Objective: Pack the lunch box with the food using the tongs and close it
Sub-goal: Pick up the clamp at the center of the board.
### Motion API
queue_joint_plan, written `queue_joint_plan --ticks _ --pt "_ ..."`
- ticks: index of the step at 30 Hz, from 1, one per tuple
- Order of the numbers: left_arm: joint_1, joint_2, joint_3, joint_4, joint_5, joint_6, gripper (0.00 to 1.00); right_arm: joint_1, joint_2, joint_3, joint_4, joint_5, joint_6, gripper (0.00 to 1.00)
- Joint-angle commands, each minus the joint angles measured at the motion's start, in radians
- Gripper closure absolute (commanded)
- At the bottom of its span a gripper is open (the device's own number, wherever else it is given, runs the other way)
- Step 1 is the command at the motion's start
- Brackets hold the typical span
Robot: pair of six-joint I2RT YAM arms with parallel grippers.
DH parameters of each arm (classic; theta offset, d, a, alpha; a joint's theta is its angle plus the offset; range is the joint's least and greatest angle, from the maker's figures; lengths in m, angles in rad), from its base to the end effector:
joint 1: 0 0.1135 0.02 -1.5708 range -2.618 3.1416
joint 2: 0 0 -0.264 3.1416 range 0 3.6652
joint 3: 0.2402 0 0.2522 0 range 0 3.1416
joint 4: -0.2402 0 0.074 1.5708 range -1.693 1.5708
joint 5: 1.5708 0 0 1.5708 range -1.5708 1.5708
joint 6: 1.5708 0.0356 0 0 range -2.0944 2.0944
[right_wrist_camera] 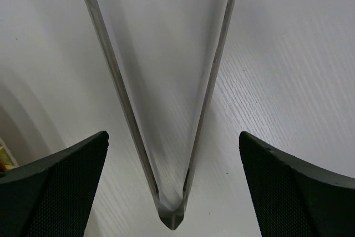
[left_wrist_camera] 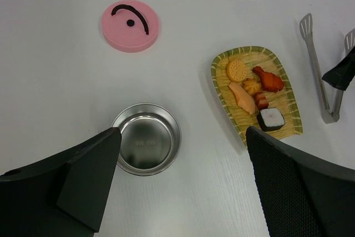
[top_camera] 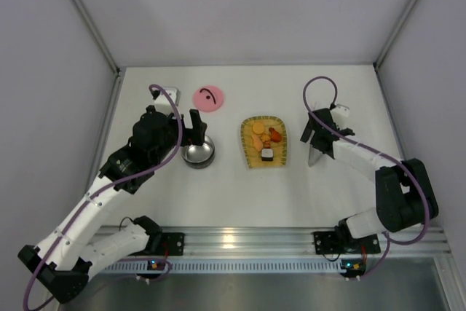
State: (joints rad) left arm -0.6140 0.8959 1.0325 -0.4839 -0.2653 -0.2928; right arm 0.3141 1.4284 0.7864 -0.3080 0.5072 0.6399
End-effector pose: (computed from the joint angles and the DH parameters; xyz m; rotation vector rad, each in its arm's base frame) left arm 0.1619 -0.1027 0.3755 0.1292 1.9173 -0.3584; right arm 0.2676 0.0688 0.1907 0.5769 2.2991 -0.1960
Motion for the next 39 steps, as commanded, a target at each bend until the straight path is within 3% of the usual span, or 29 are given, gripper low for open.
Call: queue_joint_plan --ticks 1,20,39 --pt "0.002 0.0 0.04 0.01 0.008 0.015 0.01 0.006 0.029 0.068 0.075 0.007 0.003 0.01" --pt "0.002 0.017 0.035 0.007 -0.017 0.023 0.01 -0.05 0.09 0.019 0.138 -0.117 -0.052 0.01" --pt "0.003 0.041 0.034 -0.001 -0.048 0.029 0.01 -0.101 0.124 -0.022 0.184 -0.19 -0.094 0.15"
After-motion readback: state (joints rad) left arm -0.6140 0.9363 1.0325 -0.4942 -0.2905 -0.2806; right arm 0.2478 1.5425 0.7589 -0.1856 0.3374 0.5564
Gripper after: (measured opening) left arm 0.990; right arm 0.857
